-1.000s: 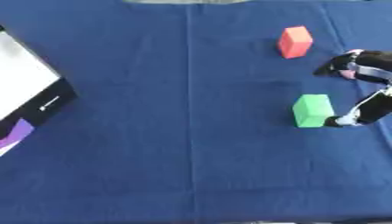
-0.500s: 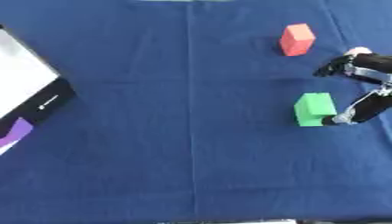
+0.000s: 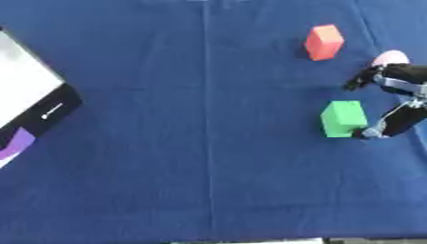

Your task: Pick up the objects with one hand, pass them to the other hand, and then place them into the box on the other side of the table.

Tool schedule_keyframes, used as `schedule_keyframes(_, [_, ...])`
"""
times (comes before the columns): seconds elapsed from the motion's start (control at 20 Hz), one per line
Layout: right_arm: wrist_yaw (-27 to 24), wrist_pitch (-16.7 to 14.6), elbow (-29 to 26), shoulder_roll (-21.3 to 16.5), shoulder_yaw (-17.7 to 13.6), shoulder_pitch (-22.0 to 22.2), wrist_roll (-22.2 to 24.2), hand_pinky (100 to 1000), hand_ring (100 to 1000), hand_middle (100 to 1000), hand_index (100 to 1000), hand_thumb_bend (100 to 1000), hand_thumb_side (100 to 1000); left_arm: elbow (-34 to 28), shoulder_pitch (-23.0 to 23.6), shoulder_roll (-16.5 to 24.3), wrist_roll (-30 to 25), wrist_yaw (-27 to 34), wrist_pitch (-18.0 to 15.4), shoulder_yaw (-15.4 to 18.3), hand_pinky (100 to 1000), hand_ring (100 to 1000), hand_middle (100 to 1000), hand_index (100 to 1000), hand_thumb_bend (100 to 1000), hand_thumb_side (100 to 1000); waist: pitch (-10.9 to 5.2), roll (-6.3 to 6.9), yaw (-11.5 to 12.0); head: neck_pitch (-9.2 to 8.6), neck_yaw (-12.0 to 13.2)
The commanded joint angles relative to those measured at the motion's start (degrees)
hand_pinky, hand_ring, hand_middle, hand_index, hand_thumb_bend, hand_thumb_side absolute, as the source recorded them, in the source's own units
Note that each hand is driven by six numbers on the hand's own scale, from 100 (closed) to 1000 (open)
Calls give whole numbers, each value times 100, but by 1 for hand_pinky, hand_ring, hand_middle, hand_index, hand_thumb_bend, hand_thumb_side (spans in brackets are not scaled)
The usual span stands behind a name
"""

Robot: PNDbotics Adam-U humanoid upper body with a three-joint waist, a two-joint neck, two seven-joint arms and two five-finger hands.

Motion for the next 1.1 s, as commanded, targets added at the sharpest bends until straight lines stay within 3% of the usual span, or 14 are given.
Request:
schedule_keyframes(0.05, [12,-31,8,-115,-32,-78,1,905,852,748,814,560,261,-90,-51,113,15,11,9,66,789,630,688,818,324,660,-72,10,7,-88,-18])
schedule_keyframes(0.4, [-98,-12,51,-58,5,-76,-88,895,829,688,751,520,228,-89,-30,95,21,15,10,73,790,630,688,817,322,663,-67,9,4,-93,-10])
schedule_keyframes(1.1, [-271,58,125,19,55,-34,-189,865,771,586,646,317,194,-90,0,74,33,17,6,99,792,630,688,816,318,665,-72,-3,41,-102,28])
